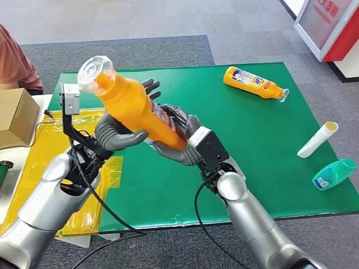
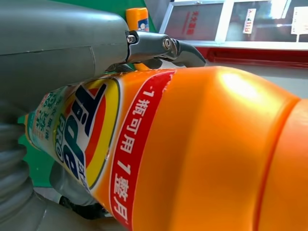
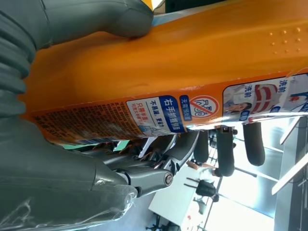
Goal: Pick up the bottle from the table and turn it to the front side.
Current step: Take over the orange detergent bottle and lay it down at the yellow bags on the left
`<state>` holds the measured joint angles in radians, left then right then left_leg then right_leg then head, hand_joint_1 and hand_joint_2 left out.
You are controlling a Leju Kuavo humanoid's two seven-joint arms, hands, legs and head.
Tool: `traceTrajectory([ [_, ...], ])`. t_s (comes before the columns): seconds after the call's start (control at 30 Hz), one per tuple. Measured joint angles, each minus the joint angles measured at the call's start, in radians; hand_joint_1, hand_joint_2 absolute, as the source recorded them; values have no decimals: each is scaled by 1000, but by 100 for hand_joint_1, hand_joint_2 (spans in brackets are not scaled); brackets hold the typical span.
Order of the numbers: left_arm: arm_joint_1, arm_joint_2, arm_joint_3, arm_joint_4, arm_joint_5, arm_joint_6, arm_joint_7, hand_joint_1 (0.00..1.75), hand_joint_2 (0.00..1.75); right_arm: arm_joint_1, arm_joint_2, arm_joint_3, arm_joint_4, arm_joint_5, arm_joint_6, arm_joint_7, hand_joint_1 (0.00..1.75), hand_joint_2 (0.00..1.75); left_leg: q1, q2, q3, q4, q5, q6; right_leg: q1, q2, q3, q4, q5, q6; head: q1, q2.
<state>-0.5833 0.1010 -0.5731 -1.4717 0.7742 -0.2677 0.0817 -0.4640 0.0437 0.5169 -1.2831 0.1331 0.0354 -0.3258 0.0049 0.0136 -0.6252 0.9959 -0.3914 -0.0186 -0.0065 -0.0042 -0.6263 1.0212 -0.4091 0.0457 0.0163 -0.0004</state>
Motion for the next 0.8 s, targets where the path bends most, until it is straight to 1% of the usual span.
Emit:
traceTrajectory([
  [0.07, -6, 0, -5, 6, -1, 5, 0, 2, 175, -2, 5, 5, 6, 10, -8, -3, 175, 175, 0, 0, 0, 0, 0, 0, 0, 0, 0, 0, 0, 0, 0, 0],
  [0.2, -16, 0, -14, 19, -6, 14, -2, 174, 175, -3, 10, 12, 12, 27, -23, -4, 175, 175, 0, 0, 0, 0, 0, 0, 0, 0, 0, 0, 0, 0, 0, 0],
  [0.6, -13, 0, -16, 30, -41, 29, -41, 175, 175, -7, 15, 23, 28, 31, -40, 6, 175, 175, 0, 0, 0, 0, 0, 0, 0, 0, 0, 0, 0, 0, 0, 0],
  [0.63, -10, 0, -16, 30, -41, 29, -46, 175, 175, -7, 15, 23, 30, 31, -41, 6, 152, 175, 0, 0, 0, 0, 0, 0, 0, 0, 0, 0, 0, 0, 0, 0],
  [0.73, 4, 1, -15, 29, -49, 27, -66, 175, 175, -7, 15, 23, 40, 31, -46, 6, 21, 175, 0, 0, 0, 0, 0, 0, 0, 0, 0, 0, 0, 0, 0, 0],
  [0.77, 9, 2, -14, 27, -54, 27, -73, 175, 175, -7, 15, 23, 45, 31, -47, 7, 0, 175, 0, 0, 0, 0, 0, 0, 0, 0, 0, 0, 0, 0, 0, 0],
  [0.8, 13, 4, -14, 25, -60, 27, -80, 175, 175, -8, 15, 23, 50, 31, -47, 7, 0, 175, 0, 0, 0, 0, 0, 0, 0, 0, 0, 0, 0, 0, 0, 0],
])
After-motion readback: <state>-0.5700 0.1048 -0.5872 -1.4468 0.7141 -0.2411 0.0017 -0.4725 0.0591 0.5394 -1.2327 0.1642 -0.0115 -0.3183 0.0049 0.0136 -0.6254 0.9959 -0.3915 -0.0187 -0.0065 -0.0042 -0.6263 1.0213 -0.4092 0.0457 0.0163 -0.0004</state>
